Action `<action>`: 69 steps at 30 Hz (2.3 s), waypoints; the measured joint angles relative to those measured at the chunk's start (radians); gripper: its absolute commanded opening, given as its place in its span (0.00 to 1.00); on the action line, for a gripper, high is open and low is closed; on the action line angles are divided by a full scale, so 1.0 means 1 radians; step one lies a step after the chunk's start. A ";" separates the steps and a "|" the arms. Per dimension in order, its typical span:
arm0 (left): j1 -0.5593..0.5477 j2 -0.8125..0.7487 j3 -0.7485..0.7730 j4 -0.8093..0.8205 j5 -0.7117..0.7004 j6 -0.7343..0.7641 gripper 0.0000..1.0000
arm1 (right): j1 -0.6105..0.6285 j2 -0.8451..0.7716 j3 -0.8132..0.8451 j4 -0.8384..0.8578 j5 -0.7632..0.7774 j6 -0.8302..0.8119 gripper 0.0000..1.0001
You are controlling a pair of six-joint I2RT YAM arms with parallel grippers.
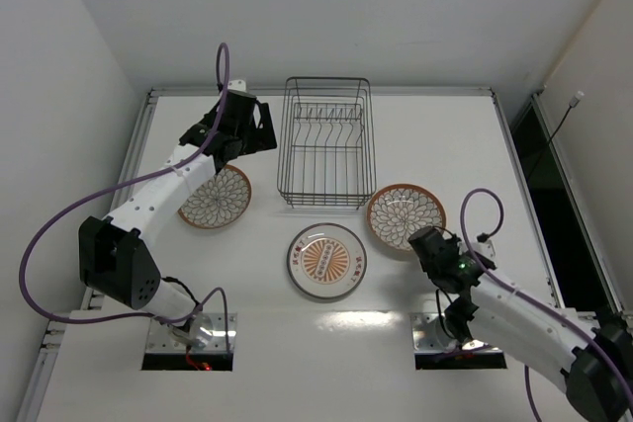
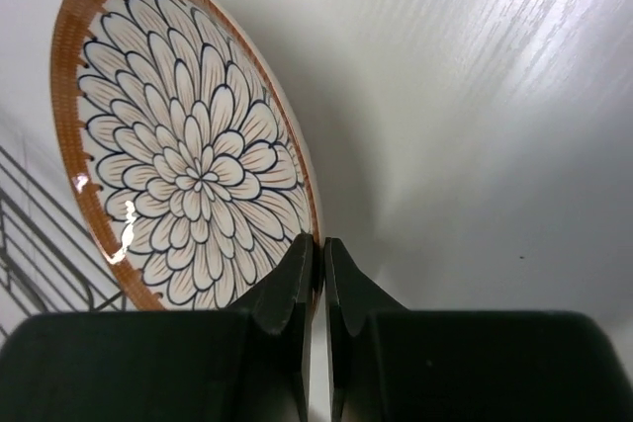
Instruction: Load the plates into the dish rack
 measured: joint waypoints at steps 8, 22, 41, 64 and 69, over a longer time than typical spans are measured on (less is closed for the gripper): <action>0.000 0.000 0.000 0.000 0.000 0.000 0.90 | 0.000 0.097 0.027 -0.013 0.002 0.011 0.33; 0.000 0.000 0.000 0.000 0.000 0.000 0.90 | 0.000 0.134 0.038 -0.006 0.018 0.015 0.57; 0.000 0.004 0.000 0.000 0.000 0.000 0.90 | -0.014 0.304 0.135 0.001 0.045 -0.001 0.55; 0.000 0.004 0.000 -0.001 0.000 0.000 0.90 | -0.050 0.422 0.221 -0.011 0.031 -0.109 0.59; 0.000 0.004 0.000 0.000 0.000 0.000 0.90 | -0.065 0.436 0.227 -0.008 0.026 -0.121 0.59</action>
